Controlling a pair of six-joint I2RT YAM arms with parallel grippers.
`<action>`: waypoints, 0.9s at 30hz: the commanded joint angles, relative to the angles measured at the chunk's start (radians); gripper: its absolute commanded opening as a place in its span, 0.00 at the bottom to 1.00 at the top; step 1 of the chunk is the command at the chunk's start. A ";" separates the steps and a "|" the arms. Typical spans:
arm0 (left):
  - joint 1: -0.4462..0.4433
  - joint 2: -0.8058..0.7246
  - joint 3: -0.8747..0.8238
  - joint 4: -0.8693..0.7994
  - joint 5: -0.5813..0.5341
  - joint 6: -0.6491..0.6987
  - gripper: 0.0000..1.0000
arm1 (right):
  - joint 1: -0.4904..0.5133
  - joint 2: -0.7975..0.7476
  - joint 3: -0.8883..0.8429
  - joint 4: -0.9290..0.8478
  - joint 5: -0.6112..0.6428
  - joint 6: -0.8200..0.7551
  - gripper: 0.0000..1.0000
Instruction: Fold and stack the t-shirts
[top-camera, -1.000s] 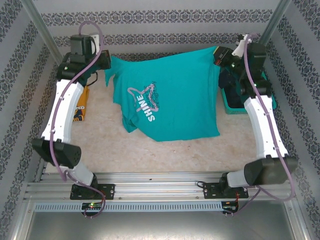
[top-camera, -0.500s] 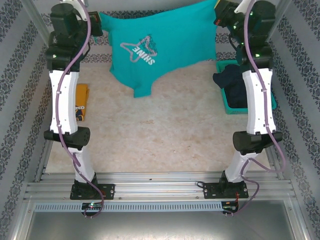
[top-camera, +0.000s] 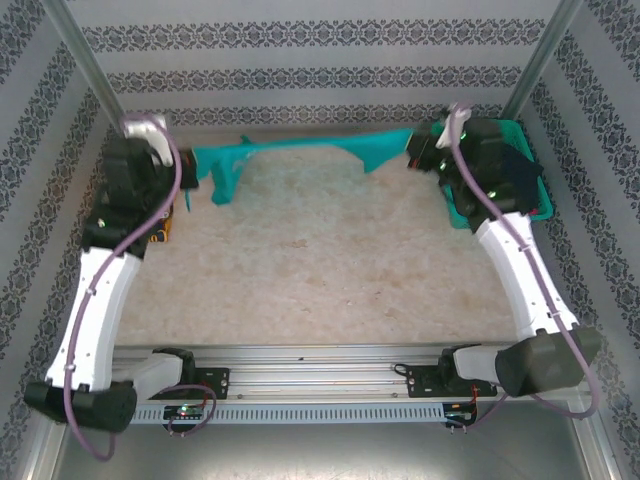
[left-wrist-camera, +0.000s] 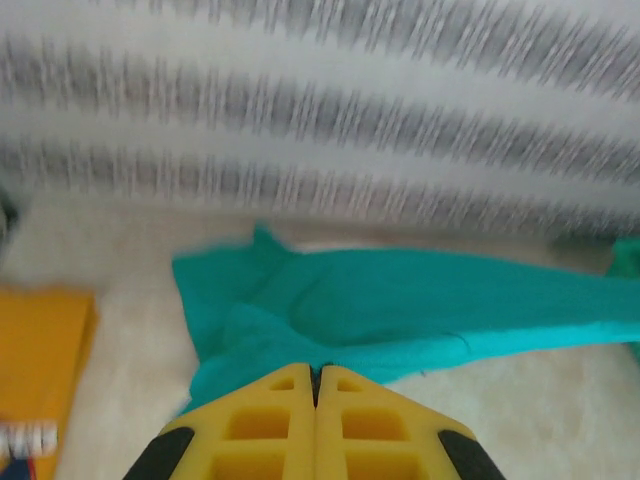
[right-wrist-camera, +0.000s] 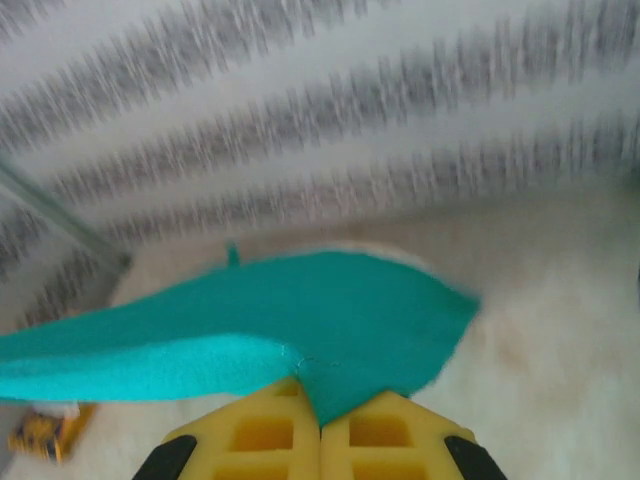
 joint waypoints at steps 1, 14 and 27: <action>0.002 -0.131 -0.273 0.082 -0.006 -0.141 0.00 | 0.058 -0.069 -0.216 0.005 0.066 0.012 0.00; -0.073 -0.232 -0.710 0.086 0.097 -0.391 0.62 | 0.105 0.021 -0.618 0.124 0.158 0.163 0.58; -0.066 -0.065 -0.579 0.014 -0.045 -0.496 1.00 | 0.141 0.121 -0.453 0.140 0.172 0.123 0.66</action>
